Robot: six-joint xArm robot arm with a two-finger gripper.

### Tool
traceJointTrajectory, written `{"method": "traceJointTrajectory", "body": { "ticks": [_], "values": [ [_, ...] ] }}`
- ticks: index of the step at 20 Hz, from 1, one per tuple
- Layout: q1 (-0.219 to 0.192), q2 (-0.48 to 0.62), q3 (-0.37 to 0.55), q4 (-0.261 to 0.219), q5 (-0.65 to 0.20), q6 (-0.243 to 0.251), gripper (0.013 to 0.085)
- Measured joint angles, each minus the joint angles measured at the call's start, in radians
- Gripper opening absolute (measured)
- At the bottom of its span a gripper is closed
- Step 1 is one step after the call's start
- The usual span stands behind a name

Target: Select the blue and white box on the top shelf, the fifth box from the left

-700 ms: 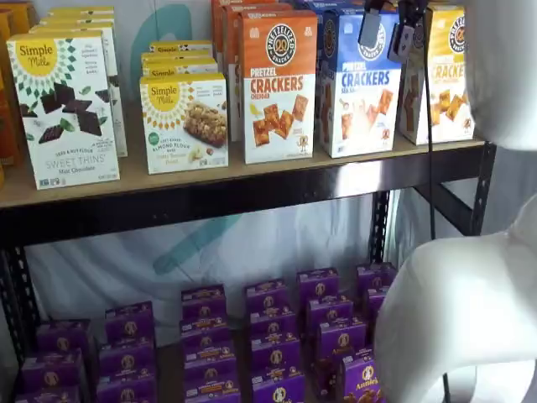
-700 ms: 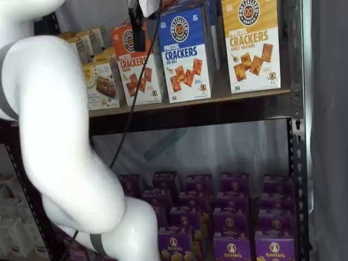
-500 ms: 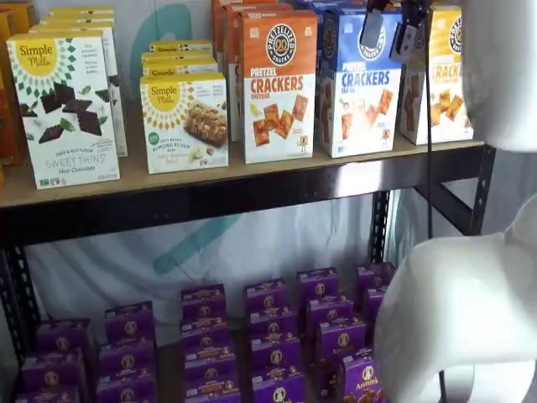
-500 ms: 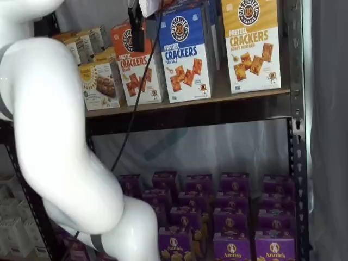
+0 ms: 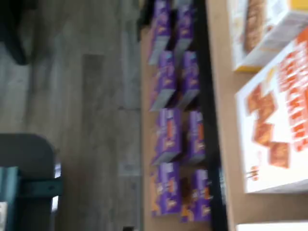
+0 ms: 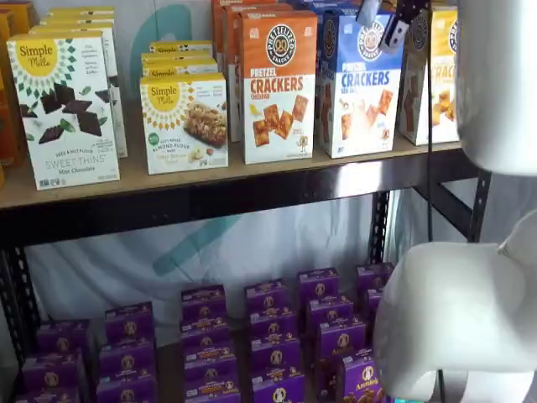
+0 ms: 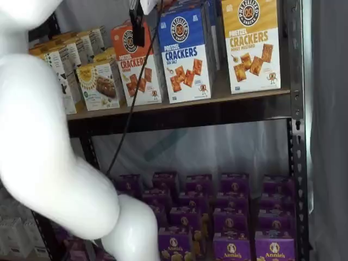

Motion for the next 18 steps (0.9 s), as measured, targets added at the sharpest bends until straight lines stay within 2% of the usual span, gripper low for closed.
{"method": "traceJointTrajectory", "body": {
  "ticks": [4,7,9,14,18],
  "values": [
    [-0.027,0.011,-0.013,0.045,-0.045,-0.005,0.085],
    [-0.044,0.062,-0.066,0.06,-0.037,-0.013,0.085],
    [-0.051,0.077,-0.073,0.074,-0.078,-0.018,0.085],
    [-0.021,0.091,-0.068,0.047,-0.183,-0.02,0.085],
    [0.014,0.122,-0.097,0.011,-0.203,-0.005,0.085]
  ]
}}
